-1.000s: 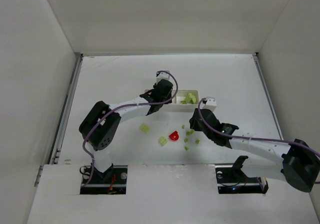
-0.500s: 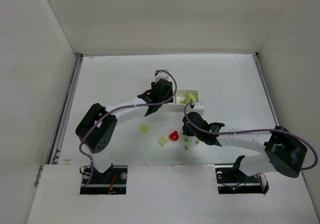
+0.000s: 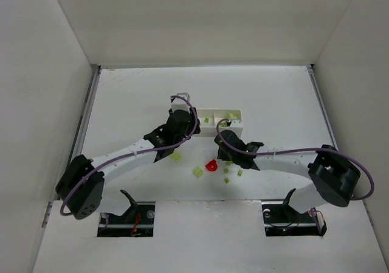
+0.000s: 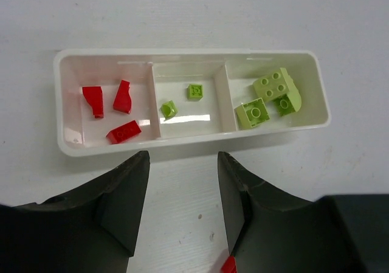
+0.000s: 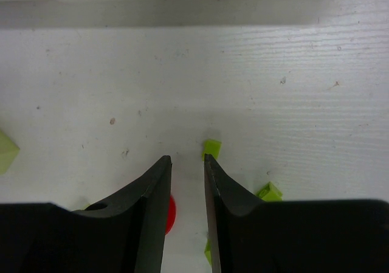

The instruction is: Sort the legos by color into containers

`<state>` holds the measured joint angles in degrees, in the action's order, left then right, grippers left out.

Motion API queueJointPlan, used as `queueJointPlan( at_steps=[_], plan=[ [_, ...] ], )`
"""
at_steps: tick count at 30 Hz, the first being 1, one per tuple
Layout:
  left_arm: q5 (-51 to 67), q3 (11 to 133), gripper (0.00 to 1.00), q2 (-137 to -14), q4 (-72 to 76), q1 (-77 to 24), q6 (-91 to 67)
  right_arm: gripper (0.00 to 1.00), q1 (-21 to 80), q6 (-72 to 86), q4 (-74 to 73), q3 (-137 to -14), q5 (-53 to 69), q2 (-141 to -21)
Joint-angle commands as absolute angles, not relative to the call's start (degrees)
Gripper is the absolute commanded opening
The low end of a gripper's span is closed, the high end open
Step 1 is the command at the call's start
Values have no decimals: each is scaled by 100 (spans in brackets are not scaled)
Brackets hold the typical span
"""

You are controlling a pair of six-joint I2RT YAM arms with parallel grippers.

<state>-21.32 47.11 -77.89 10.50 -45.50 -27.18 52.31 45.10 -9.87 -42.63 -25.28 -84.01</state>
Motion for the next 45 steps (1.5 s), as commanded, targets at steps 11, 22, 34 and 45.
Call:
queueJointPlan(
  at_steps=[11,22,34,45],
  plan=[
    [-2110,3894,46,-7101,1503,-4592,-2962,35,5155,4764,-949,-4359,-2734,-8956],
    [-2127,3727,45,-6540,1275,-4882,-2997,15,5172,4597,-958,-4465,-3041,-8826],
    [-3550,3375,43,-5932,317,-6814,-3330,16,4320,3366,-282,-6071,-2067,-8831],
    [-4095,3033,41,-6591,930,-7966,-4148,18,4047,3296,-141,-7145,-1608,-10186]
  ],
)
